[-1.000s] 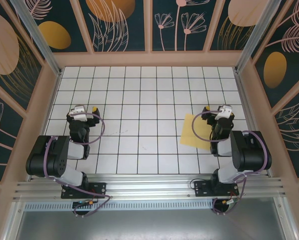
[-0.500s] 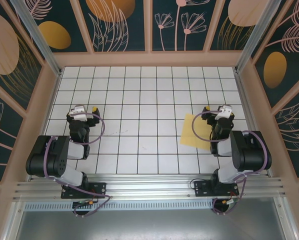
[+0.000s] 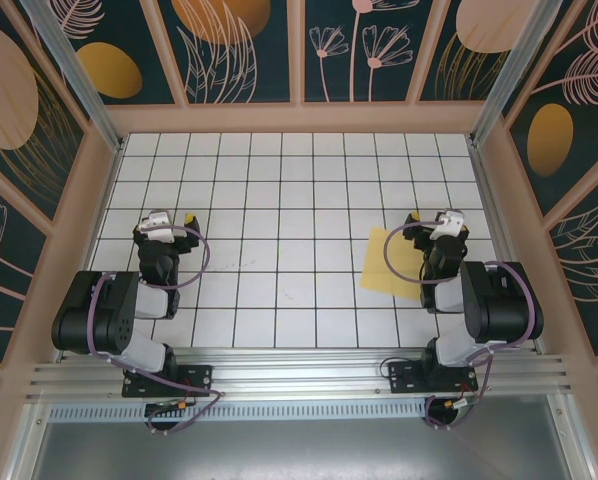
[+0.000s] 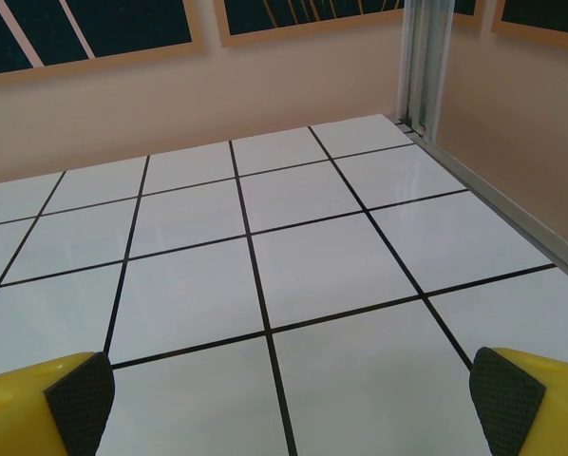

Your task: Fold a paper plane with a square sheet of paper (pick it up from the middle)

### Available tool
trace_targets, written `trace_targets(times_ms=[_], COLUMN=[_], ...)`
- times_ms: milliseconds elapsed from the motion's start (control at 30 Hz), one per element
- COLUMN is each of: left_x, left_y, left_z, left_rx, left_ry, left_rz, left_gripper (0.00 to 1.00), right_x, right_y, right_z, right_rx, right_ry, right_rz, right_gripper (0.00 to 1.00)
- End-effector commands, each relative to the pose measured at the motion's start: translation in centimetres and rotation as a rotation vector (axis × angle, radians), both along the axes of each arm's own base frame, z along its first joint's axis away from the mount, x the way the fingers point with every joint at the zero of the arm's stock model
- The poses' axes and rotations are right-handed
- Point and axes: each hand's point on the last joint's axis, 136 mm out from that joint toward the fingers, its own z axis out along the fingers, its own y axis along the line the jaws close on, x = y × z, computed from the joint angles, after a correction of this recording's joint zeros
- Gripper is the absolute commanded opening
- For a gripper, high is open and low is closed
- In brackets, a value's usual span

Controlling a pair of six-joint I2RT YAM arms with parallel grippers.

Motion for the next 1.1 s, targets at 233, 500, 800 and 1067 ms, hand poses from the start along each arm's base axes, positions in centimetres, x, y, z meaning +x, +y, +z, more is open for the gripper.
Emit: trace_targets(times_ms=[233, 500, 800, 1067], left_x=[0.4, 0.5, -0.8, -3.6], left_y=[-0.2, -0.2, 0.2, 1.8], left_z=[1.1, 1.1, 2.8, 9.8], left_rx=[0.009, 0.009, -0.002, -0.111], left_ry=[-0.035, -0.035, -0.092, -0.208], left_rz=[-0.016, -0.017, 0.008, 0.103], left_gripper=[0.99, 0.99, 0.99, 0.99], right_x=[0.0, 0.0, 0.0, 2.0], right_y=[0.2, 0.2, 3.2, 4.1], right_z=[0.9, 0.9, 2.5, 3.2], right_rx=[0.012, 0.011, -0.033, 0.293], right_ry=[-0.041, -0.041, -0.05, 0.238], right_rz=[0.008, 0.008, 0.184, 0.185], right_gripper=[0.99, 0.99, 0.99, 0.99])
